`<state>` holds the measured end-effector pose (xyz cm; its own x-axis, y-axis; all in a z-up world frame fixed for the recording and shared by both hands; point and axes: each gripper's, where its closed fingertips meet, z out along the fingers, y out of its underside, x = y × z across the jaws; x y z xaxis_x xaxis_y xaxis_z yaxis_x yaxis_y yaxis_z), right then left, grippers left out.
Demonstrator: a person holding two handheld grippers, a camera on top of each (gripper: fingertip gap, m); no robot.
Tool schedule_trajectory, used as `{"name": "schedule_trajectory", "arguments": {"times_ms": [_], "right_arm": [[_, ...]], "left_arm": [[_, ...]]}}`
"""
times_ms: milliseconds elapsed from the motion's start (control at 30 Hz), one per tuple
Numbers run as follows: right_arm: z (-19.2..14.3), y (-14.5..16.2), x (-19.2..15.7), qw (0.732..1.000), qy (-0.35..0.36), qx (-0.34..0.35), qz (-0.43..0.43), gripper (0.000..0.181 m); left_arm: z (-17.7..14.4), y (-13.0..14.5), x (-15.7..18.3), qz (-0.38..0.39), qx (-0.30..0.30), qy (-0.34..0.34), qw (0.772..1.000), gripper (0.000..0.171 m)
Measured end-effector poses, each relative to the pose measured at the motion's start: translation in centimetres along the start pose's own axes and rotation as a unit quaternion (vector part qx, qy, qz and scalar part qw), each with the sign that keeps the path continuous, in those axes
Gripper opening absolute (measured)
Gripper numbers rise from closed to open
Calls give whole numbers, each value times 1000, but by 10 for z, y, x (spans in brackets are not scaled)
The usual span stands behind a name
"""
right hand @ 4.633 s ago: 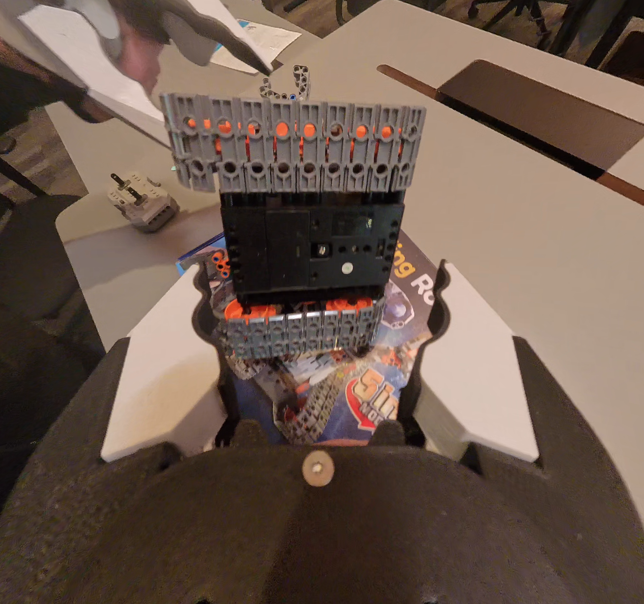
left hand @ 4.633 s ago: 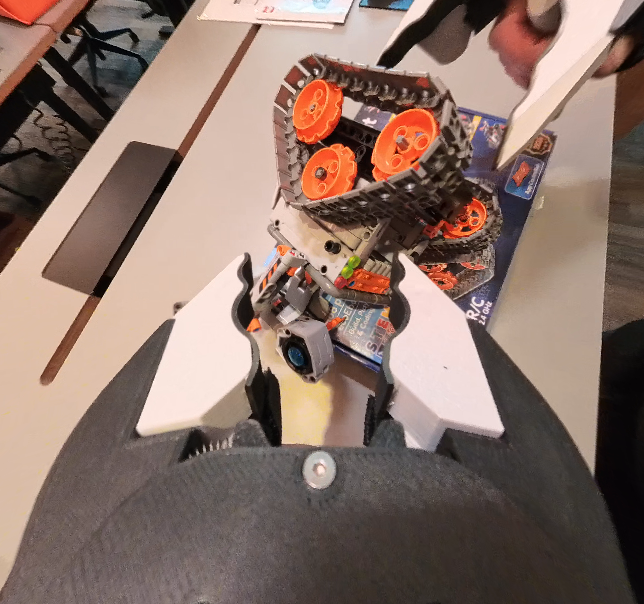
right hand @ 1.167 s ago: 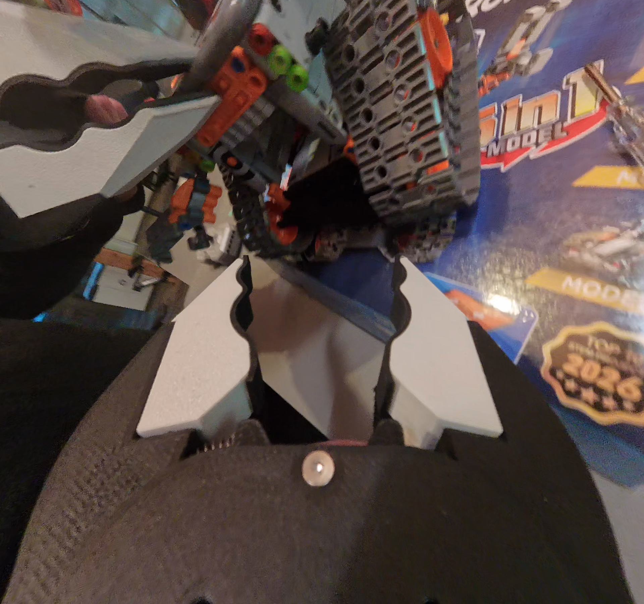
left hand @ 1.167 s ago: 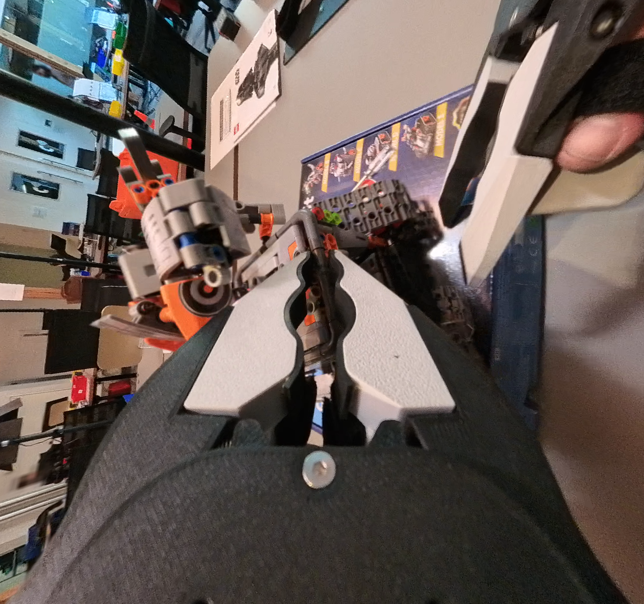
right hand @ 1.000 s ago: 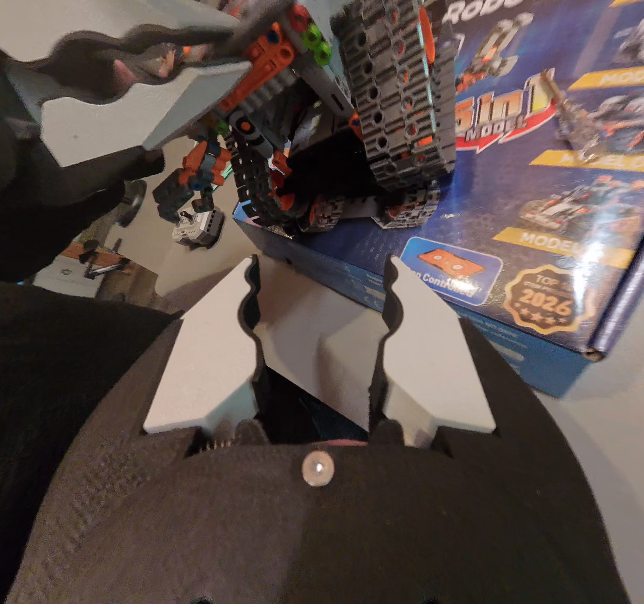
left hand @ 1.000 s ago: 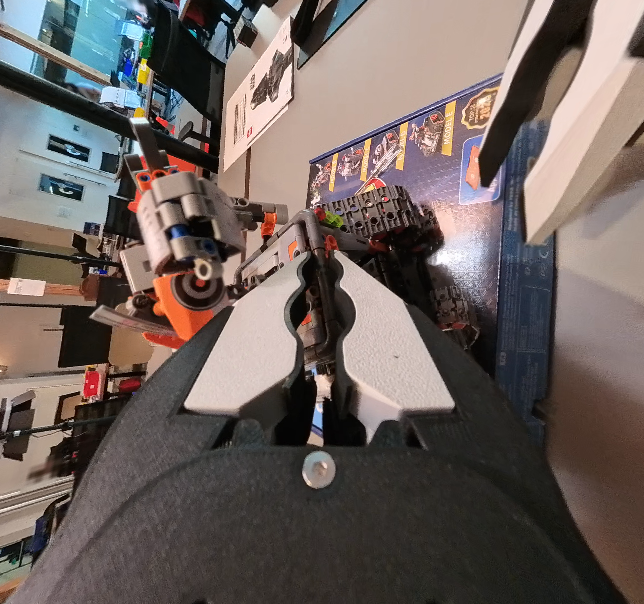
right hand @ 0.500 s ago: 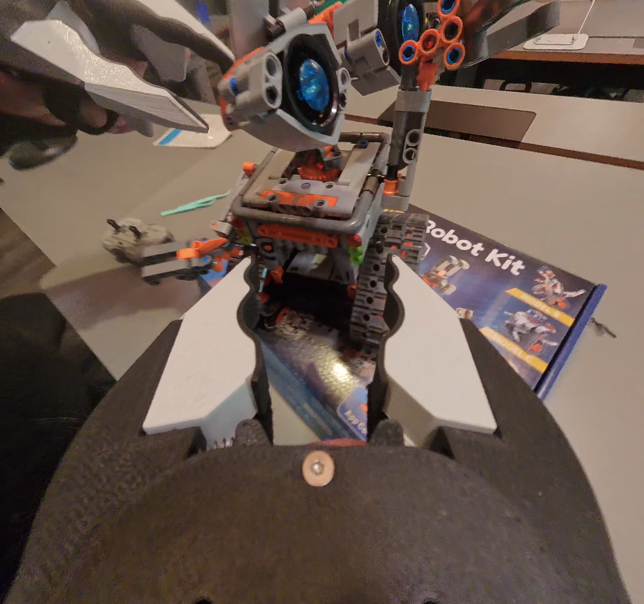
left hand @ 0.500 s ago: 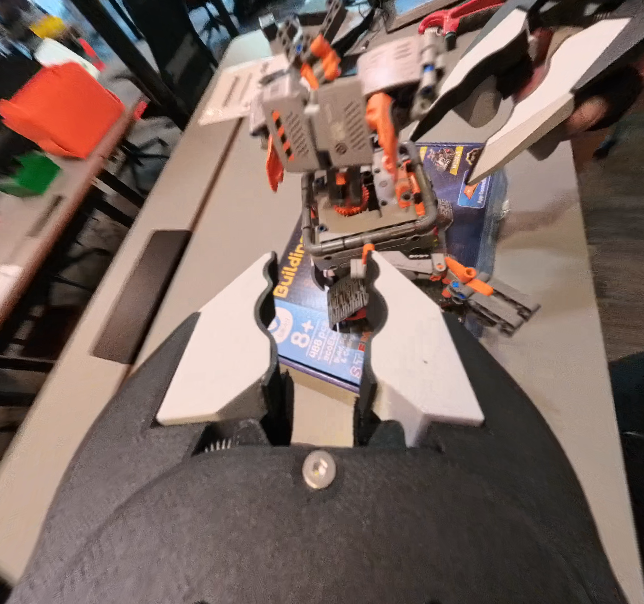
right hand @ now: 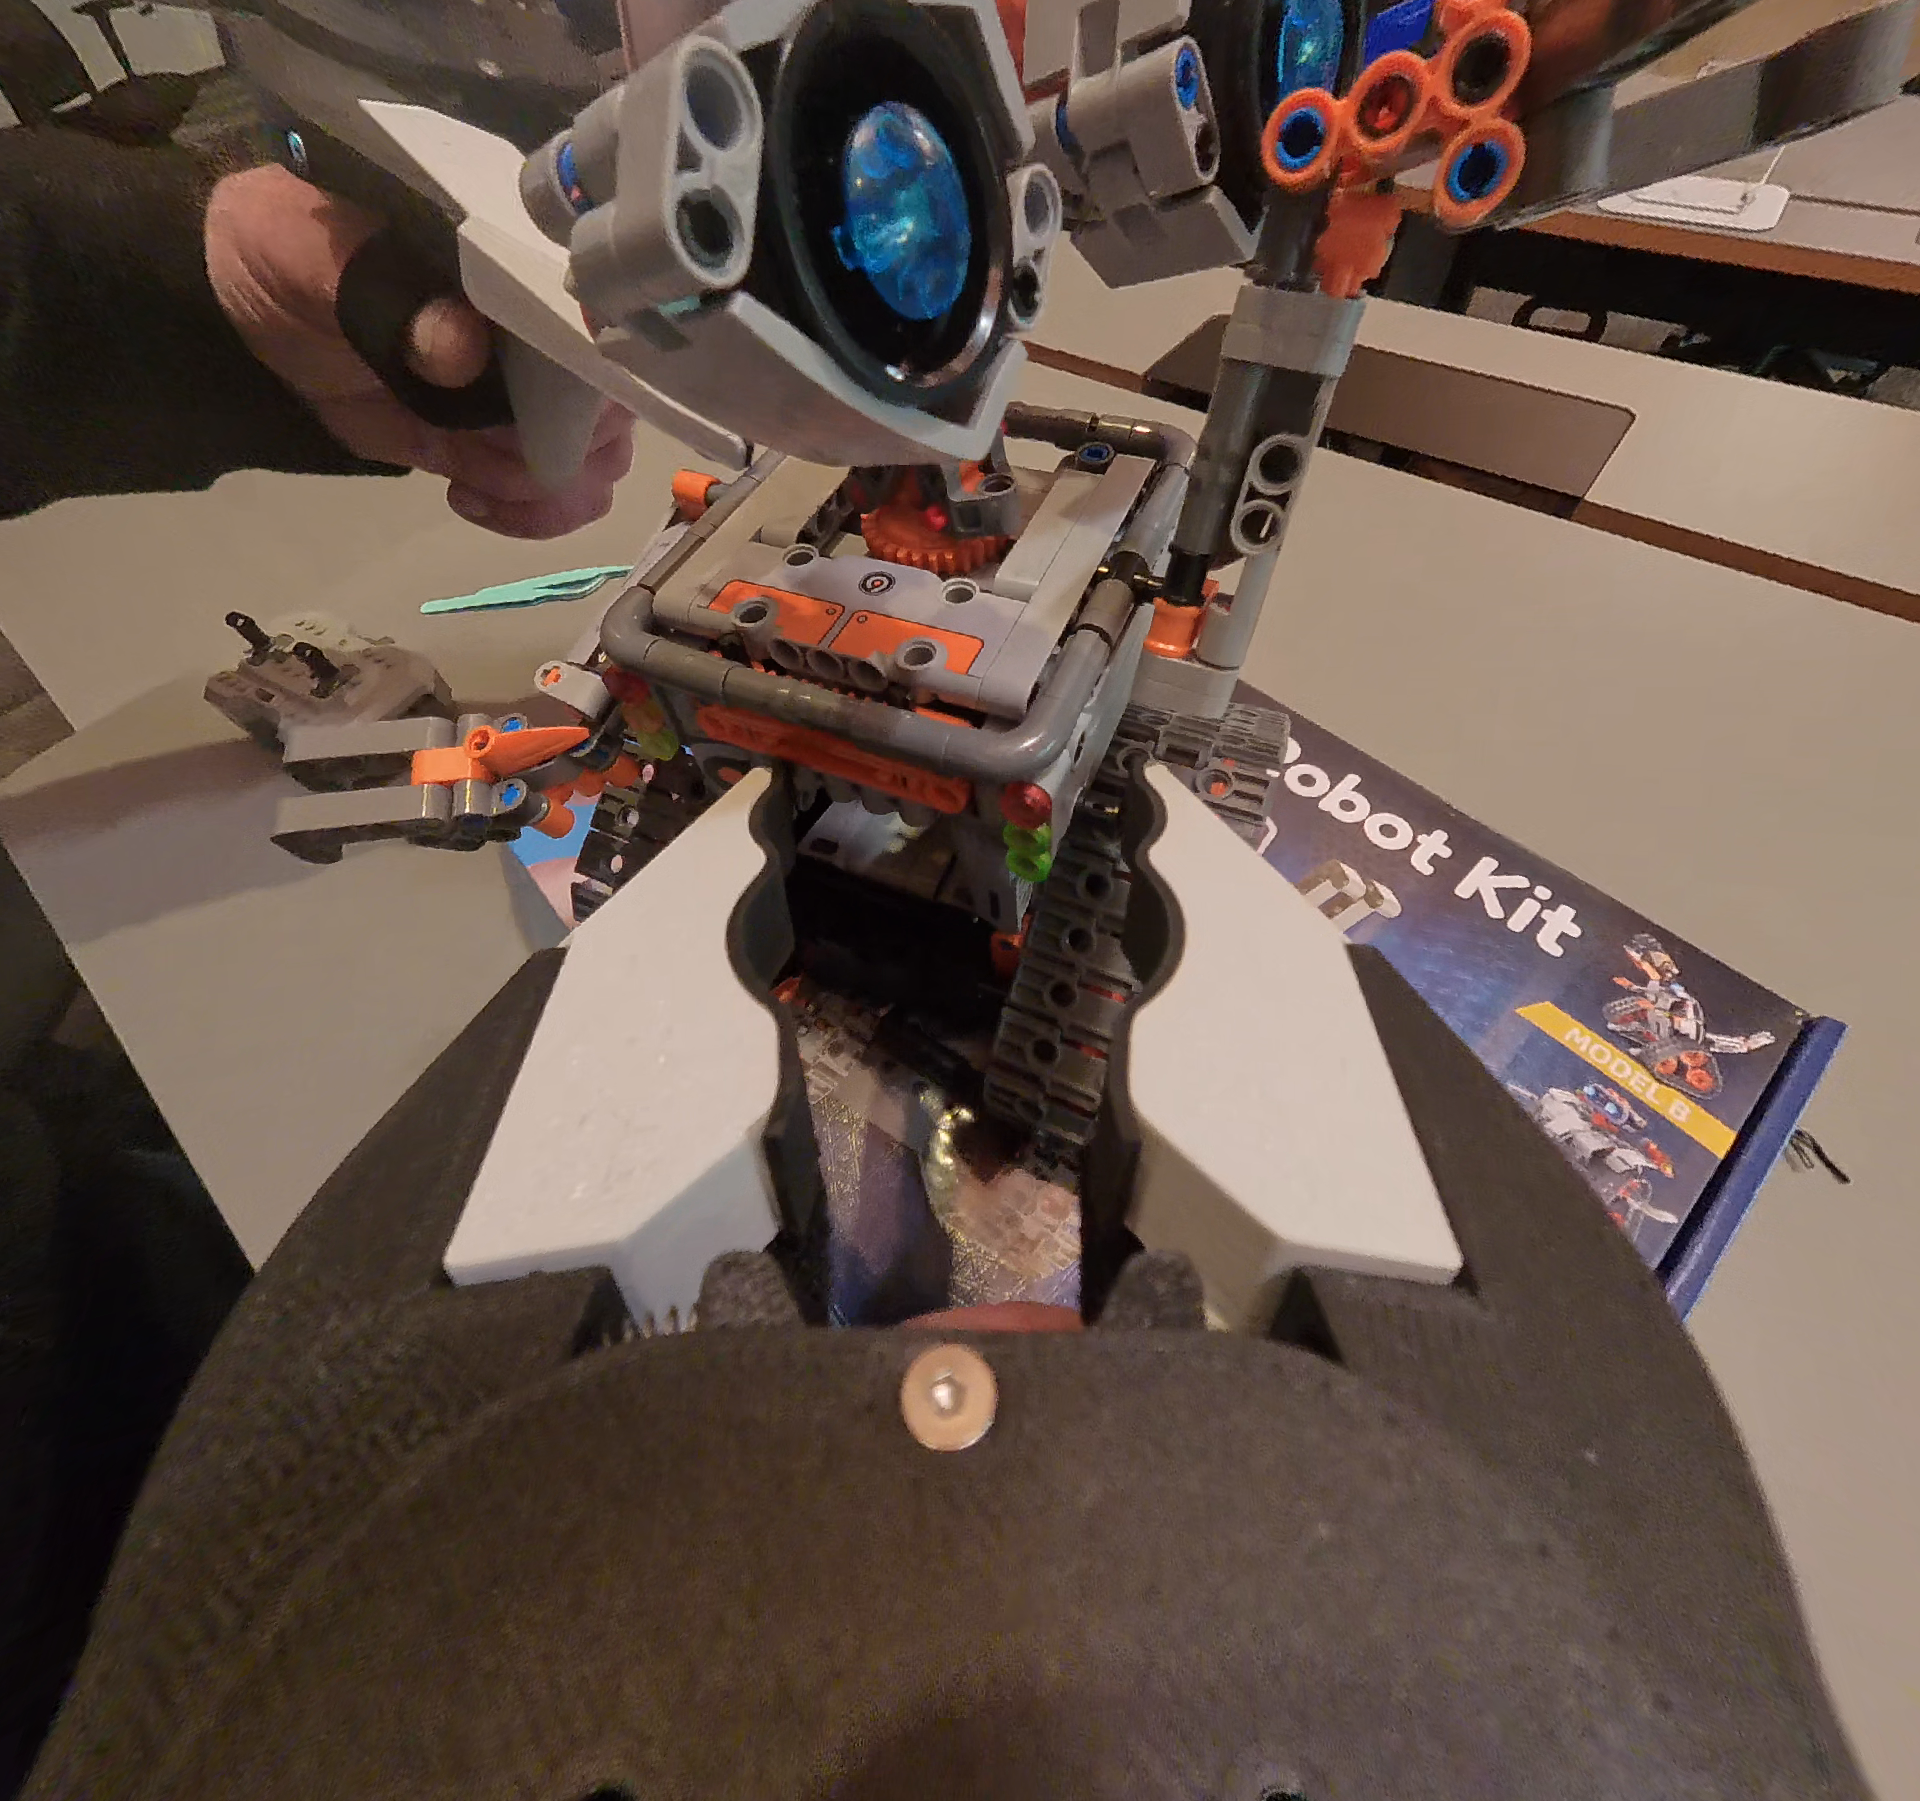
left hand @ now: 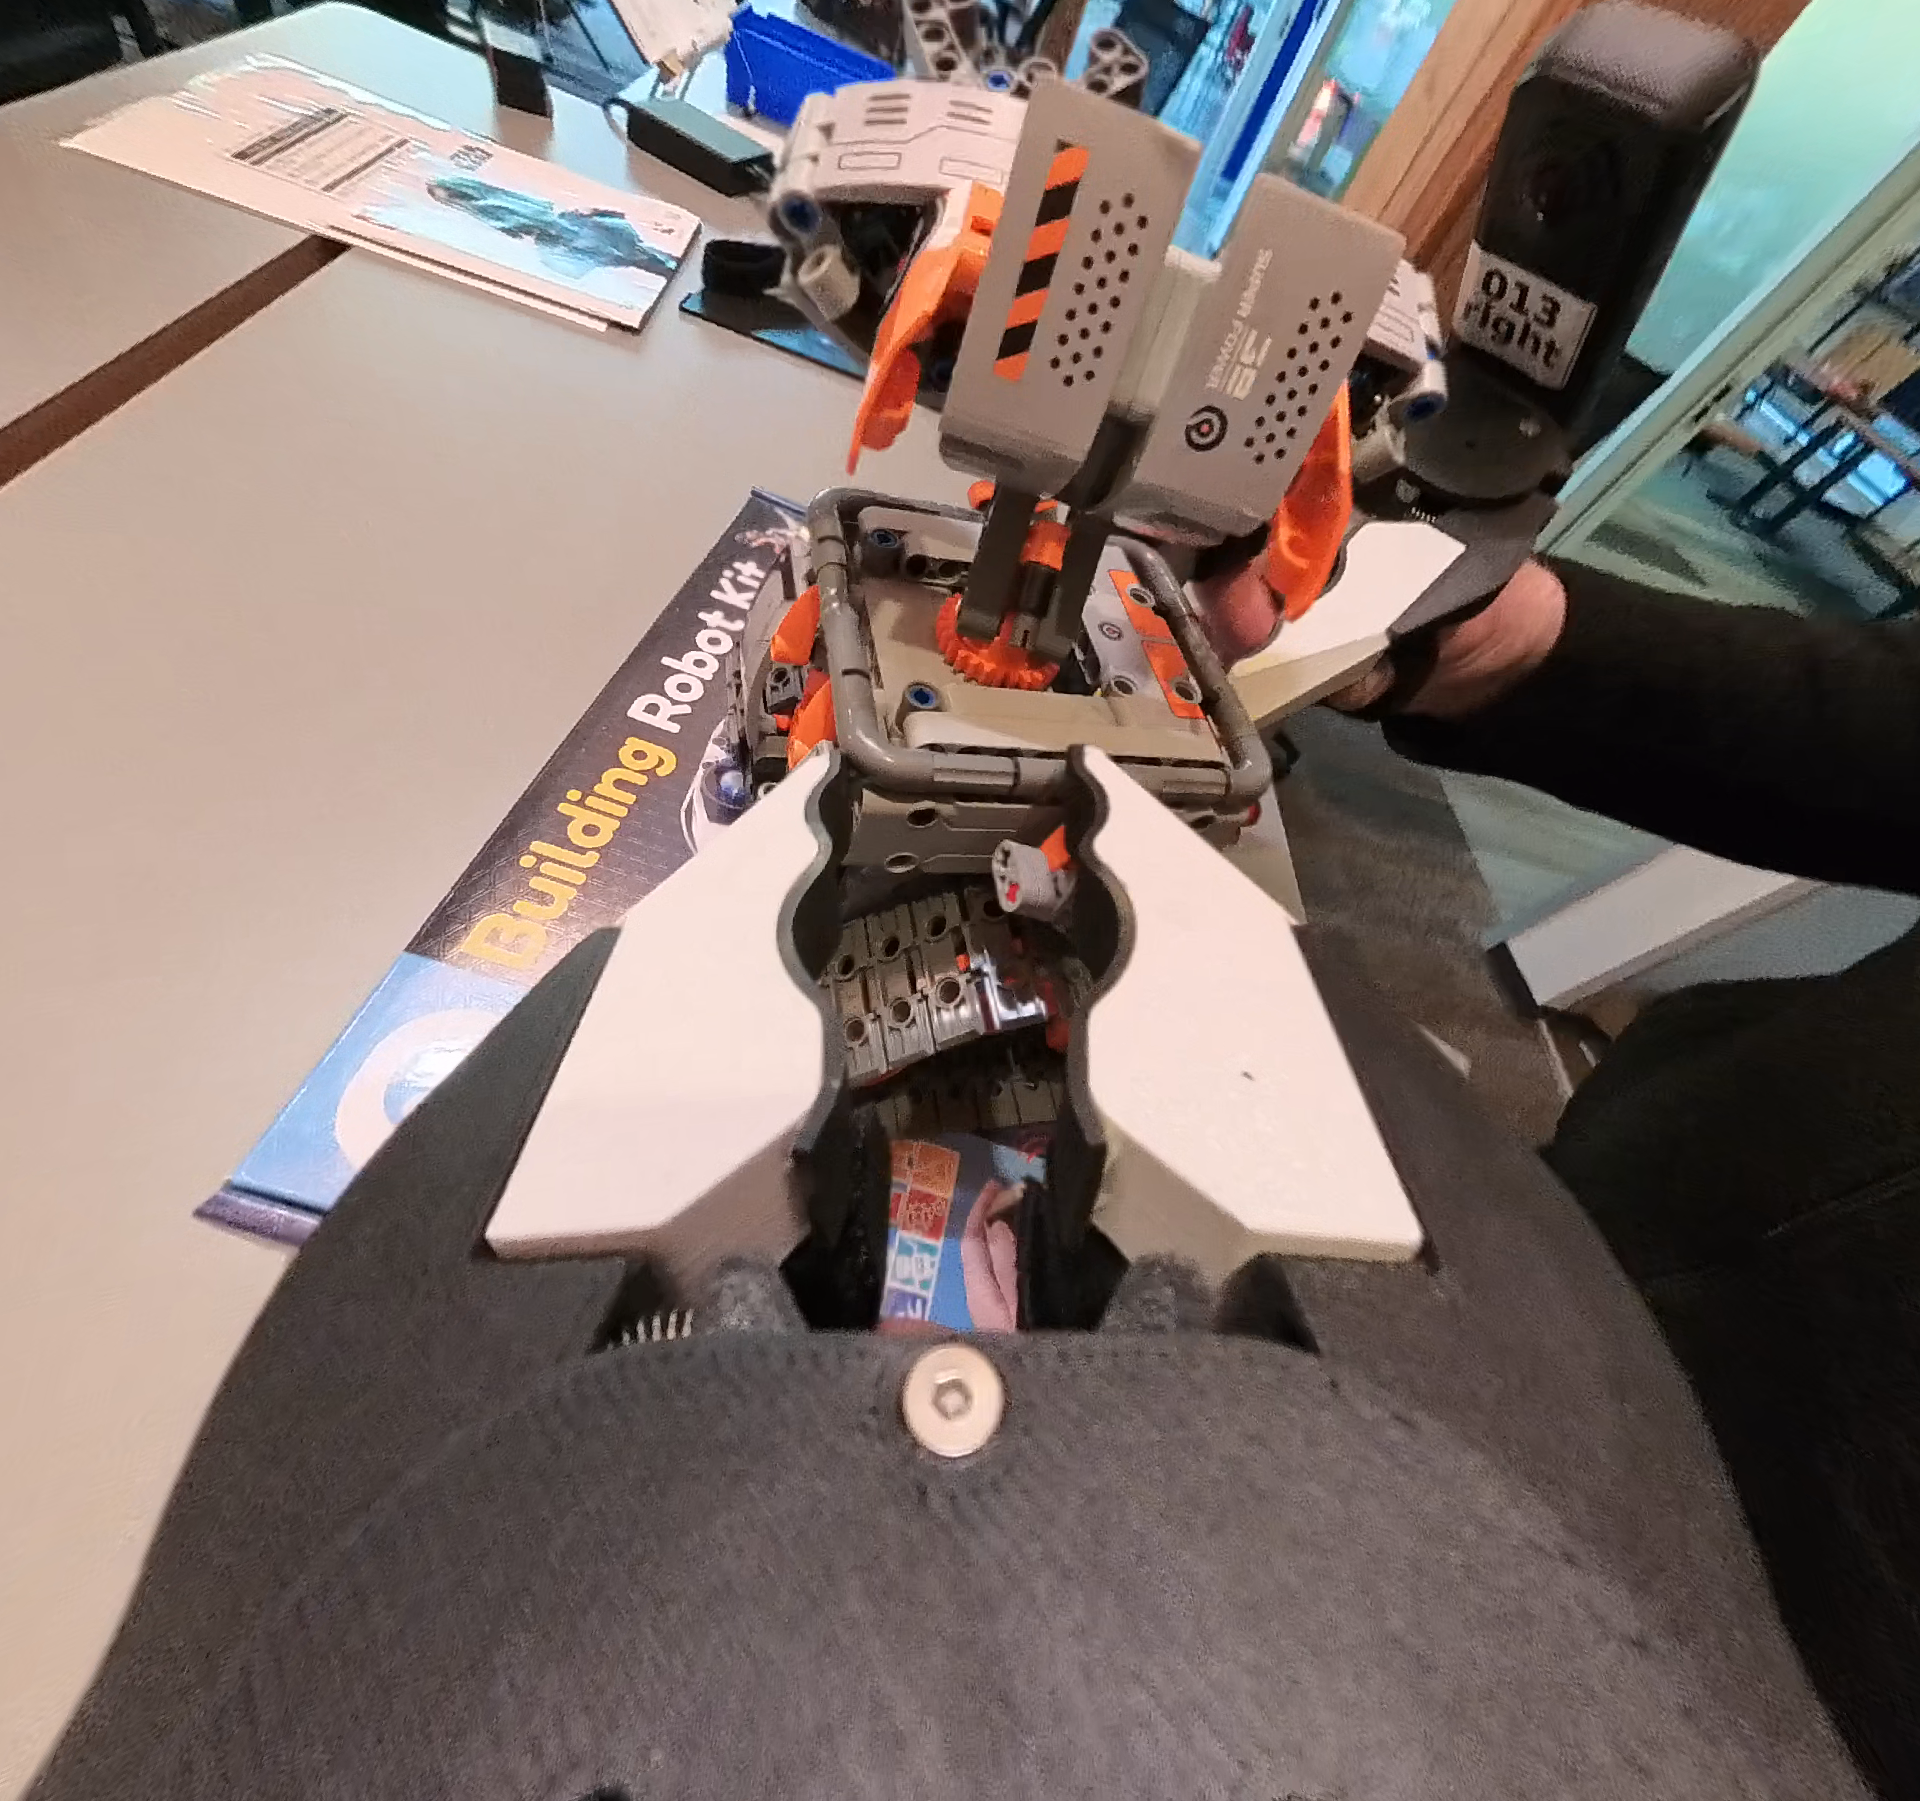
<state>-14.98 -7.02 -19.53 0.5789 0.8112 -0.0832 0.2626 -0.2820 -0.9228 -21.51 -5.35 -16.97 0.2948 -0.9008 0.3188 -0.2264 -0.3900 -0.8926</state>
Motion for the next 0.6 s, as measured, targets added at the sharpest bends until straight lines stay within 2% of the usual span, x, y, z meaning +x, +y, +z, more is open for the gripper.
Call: {"name": "schedule_trajectory", "arguments": {"times_ms": [267, 600], "right_arm": [[11, -9, 3, 1000, -4, 3, -9, 59], [48, -28, 3, 999, -20, -4, -27, 56]], "left_arm": [[-4, -11, -15, -24, 39, -33, 998, 32], [-28, -22, -48, -42, 85, -92, 991, 26]]}}
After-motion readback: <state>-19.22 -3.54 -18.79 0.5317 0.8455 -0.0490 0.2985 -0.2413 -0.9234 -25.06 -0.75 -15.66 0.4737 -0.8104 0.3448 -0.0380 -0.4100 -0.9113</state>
